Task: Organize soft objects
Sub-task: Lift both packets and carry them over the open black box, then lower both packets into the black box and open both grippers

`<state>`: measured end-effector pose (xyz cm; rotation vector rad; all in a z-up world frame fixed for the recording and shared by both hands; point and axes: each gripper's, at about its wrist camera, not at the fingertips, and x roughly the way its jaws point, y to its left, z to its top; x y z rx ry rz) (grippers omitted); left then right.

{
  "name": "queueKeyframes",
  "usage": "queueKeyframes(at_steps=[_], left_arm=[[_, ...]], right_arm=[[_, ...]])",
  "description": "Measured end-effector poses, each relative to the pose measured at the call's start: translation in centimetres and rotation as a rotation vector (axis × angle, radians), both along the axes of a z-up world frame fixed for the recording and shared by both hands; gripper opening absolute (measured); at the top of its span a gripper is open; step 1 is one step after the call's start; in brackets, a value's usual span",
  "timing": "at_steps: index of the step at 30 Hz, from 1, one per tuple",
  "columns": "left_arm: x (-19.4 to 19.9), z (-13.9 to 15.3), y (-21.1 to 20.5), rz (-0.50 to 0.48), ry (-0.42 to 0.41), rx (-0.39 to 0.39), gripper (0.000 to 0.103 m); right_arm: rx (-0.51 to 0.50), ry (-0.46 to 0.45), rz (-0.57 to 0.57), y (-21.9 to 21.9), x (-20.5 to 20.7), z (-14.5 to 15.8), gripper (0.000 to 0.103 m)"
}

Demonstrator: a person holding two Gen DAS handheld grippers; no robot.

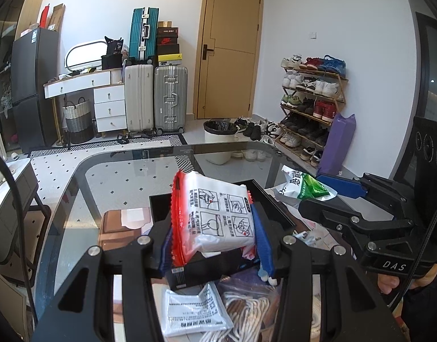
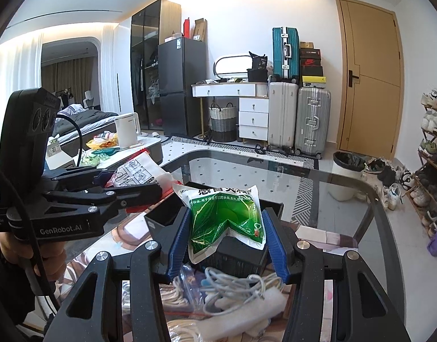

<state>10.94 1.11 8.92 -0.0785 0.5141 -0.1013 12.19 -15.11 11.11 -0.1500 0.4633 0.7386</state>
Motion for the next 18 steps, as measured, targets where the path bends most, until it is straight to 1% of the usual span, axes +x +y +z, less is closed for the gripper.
queueKeyframes(at_steps=[8,18], left_arm=[[1.8,-0.9,0.0,0.007,0.024,0.004,0.047],[4.1,-2.3,0.1,0.01,0.064,0.008,0.047]], right_arm=[[-0.013,0.02,-0.005,0.4,2.5,-0.1,0.051],[-0.048,0.06,0.002,2.2,5.3,-1.4,0.051]])
